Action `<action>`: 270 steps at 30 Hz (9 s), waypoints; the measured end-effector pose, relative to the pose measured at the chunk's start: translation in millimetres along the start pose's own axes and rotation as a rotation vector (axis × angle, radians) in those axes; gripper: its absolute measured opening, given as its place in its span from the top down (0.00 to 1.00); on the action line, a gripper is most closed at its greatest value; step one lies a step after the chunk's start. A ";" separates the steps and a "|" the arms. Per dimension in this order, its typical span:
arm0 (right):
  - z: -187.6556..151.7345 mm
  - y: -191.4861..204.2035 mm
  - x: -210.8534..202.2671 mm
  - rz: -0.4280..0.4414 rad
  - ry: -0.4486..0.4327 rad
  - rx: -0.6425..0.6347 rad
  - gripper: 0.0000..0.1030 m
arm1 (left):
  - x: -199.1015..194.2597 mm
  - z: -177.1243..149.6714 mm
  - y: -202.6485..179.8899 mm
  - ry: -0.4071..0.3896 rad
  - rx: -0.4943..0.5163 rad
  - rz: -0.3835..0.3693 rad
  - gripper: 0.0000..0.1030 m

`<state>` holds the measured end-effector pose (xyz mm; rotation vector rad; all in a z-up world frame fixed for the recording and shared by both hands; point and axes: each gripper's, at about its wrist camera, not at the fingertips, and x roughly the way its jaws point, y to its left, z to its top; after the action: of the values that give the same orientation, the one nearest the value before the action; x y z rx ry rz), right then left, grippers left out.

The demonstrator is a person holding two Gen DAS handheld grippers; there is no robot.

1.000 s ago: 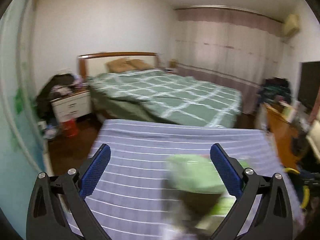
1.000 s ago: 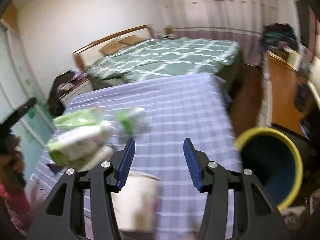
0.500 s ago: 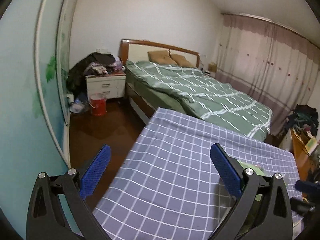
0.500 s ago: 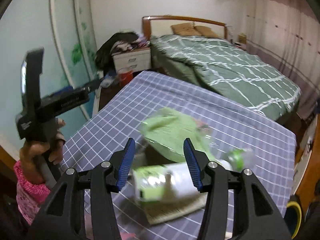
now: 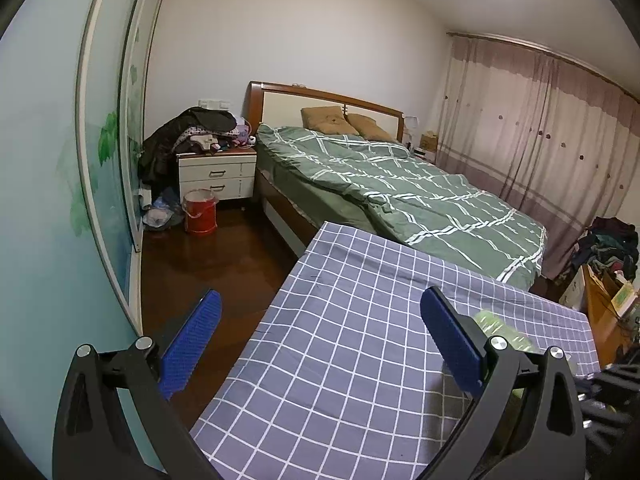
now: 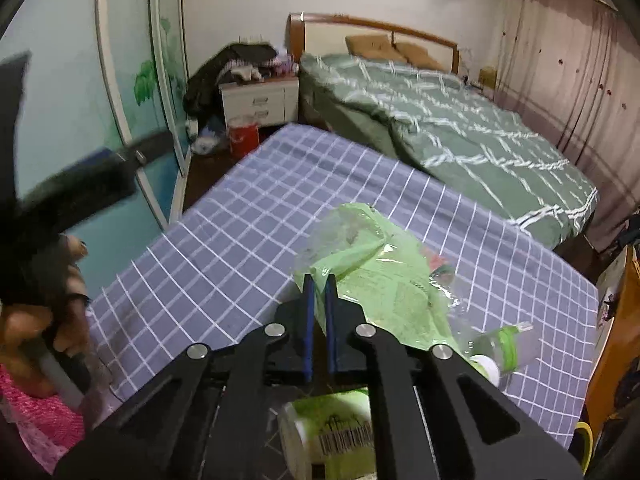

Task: Collect trash
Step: 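Grasp the green plastic bag with the right gripper and lift it, then carry the green bag over the yellow bin and open the right gripper, then grasp the white-green plastic bottle with the left gripper and lift it, then carry the bottle over the yellow bin and open the left gripper, then grasp the white paper cup with the right gripper and lift it, then carry the paper cup over the yellow bin and drop it in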

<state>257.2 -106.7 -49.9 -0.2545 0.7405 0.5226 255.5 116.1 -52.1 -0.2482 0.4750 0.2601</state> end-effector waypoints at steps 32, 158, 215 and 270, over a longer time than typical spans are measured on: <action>-193.1 -299.9 -110.7 -0.670 0.005 0.658 0.92 | -10.5 -13.1 -36.8 -0.009 0.104 -0.137 0.05; -383.3 -291.3 -268.3 -0.701 -0.343 0.976 0.52 | -150.6 -185.9 -566.7 0.330 0.785 -0.879 0.48; -214.0 -106.0 -87.6 -0.182 -0.044 0.474 0.32 | -8.8 -38.3 -76.6 0.018 0.162 -0.259 0.05; -254.6 -296.2 -146.7 -0.796 -0.082 0.800 0.27 | -11.1 -43.3 -85.2 0.038 0.190 -0.259 0.05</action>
<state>179.1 -510.9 -118.1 0.2261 0.6511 -0.5243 253.7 21.5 -69.2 -0.1274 0.4959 -0.0427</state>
